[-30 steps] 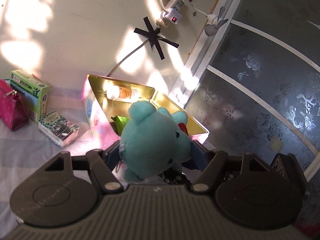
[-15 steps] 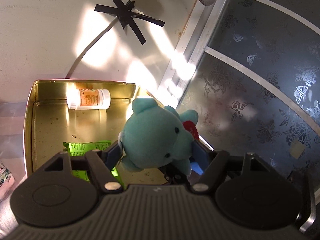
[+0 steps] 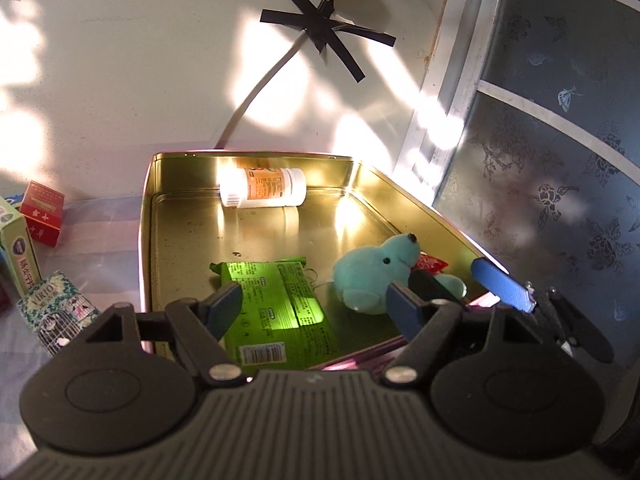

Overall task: Organize objects
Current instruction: 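Drop the teddy bear into the pink tin by opening the left tool, then move the left tool to the Virioy tissue pack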

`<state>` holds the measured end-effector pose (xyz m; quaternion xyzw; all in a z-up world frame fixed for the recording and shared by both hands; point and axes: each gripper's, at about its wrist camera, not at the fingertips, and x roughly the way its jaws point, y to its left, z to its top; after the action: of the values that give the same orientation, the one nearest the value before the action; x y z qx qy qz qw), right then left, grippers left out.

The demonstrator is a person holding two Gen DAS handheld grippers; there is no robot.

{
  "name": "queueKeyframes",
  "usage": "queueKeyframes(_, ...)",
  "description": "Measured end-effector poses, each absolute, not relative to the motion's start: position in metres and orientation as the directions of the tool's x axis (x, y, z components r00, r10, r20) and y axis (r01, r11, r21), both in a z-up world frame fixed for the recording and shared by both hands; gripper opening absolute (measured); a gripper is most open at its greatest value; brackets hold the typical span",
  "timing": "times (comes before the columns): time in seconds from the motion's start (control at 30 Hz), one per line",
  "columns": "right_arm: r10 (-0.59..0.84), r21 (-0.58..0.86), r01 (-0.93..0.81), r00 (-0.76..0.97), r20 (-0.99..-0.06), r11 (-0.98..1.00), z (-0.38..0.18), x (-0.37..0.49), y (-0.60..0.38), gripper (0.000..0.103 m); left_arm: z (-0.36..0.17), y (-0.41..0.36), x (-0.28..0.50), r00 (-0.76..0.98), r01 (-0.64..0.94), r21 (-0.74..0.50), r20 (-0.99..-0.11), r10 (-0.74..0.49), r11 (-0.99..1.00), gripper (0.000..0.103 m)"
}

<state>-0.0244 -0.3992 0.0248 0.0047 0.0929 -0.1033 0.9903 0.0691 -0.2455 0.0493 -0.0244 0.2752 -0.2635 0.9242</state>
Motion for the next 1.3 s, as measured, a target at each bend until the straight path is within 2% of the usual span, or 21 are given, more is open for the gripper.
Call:
queueKeyframes(0.17, -0.204, -0.006, 0.206, 0.965, -0.163, 0.979, 0.026, -0.028, -0.396, 0.063, 0.054, -0.225, 0.046, 0.776, 0.42, -0.106, -0.473, -0.417, 0.901, 0.081)
queueKeyframes(0.33, -0.181, 0.03, 0.192, 0.958, -0.223, 0.981, 0.027, -0.029, -0.395, 0.062, 0.05, -0.2, 0.033, 0.807, 0.343, -0.06, -0.492, -0.327, 0.937, 0.081)
queueKeyframes(0.63, -0.117, 0.067, 0.142, 0.951, -0.285, 0.988, 0.026, -0.049, -0.368, 0.062, 0.035, -0.16, 0.023, 0.826, 0.26, -0.038, -0.508, -0.243, 0.965, 0.081)
queueKeyframes(0.8, -0.052, 0.075, 0.077, 0.953, -0.298, 0.994, 0.025, -0.059, -0.34, 0.062, 0.022, -0.132, 0.023, 0.832, 0.185, -0.012, -0.529, -0.163, 0.983, 0.081)
queueKeyframes(1.07, 0.08, -0.001, -0.085, 0.944, -0.322, 0.996, 0.029, -0.055, -0.274, 0.062, 0.002, -0.08, 0.025, 0.829, 0.068, 0.006, -0.557, -0.053, 0.998, 0.081)
queueKeyframes(1.3, 0.163, -0.033, -0.189, 0.911, -0.378, 0.981, 0.023, -0.043, -0.229, 0.062, -0.008, -0.033, 0.026, 0.826, -0.02, 0.026, -0.563, 0.031, 0.999, 0.081)
